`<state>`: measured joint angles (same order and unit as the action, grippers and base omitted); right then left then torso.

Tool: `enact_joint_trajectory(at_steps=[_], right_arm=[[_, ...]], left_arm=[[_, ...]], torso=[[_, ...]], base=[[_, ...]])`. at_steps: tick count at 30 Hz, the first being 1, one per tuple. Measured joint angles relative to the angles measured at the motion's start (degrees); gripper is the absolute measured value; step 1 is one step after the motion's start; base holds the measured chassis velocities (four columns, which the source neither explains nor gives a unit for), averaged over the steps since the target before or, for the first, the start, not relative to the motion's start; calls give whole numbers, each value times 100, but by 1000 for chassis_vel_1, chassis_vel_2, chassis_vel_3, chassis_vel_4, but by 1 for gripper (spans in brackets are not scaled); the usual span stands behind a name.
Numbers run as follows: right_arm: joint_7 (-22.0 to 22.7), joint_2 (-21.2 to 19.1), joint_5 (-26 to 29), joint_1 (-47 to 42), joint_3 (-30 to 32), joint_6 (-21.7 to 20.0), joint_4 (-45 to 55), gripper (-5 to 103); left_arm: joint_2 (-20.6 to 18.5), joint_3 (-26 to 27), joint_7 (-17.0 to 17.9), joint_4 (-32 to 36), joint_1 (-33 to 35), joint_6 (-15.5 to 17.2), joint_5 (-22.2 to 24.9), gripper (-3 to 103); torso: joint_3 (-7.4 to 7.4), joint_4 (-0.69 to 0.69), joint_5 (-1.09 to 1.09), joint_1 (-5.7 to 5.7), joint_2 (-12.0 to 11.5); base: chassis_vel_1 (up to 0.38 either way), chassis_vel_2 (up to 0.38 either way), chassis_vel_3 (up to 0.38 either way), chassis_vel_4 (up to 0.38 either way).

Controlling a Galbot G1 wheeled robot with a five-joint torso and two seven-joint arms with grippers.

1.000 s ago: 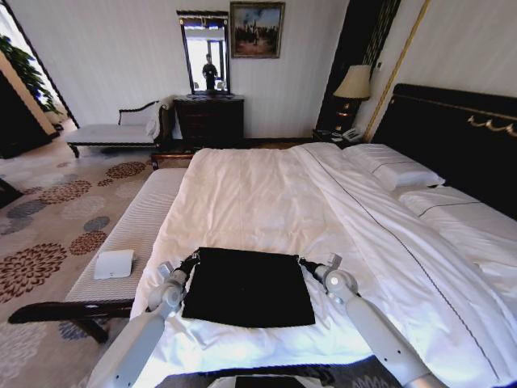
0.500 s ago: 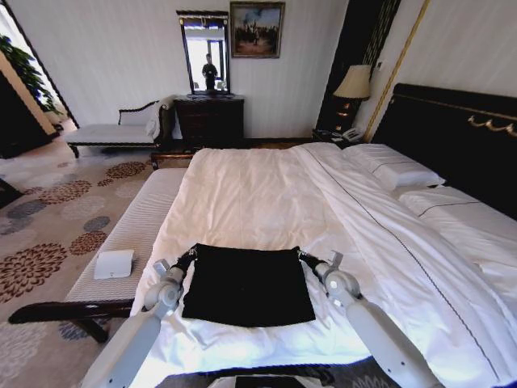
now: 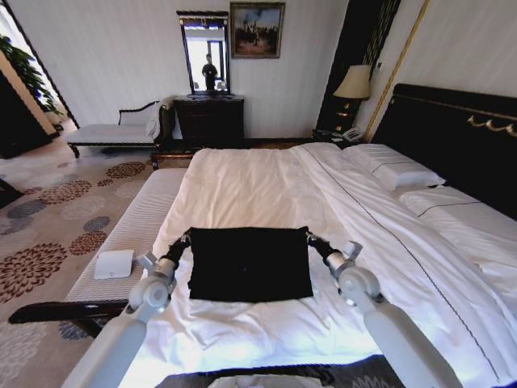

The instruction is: Fold the clothes on the bed.

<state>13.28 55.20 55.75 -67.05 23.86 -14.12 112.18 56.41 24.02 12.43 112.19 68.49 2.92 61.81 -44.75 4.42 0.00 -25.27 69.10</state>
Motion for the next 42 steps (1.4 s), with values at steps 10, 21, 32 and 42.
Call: enact_joint_trajectory(at_steps=[10,21,32,42], right_arm=[[-19,-303,-126,74,260,118,764,0],[110,-427,172,323,288,29,961,0],[127,-437,376,200,339,41,1228,0],[120,-341,405,-394,594,51,1663,0]], left_arm=[[-314,302,296,965,145,-80,120,0],[-534,580,421,1486,264,-126,278,0],[-423,805,497,1793,570,-151,342,0],[-202,1333,451,2285,1404,-159,383,0]], torso=[[0,-1,0,0,0],[0,0,0,0,0],[0,0,0,-1,-1],[0,-1,0,-1,0]], base=[[0,0,0,0],[0,0,0,0],[0,0,0,0],[0,0,0,0]])
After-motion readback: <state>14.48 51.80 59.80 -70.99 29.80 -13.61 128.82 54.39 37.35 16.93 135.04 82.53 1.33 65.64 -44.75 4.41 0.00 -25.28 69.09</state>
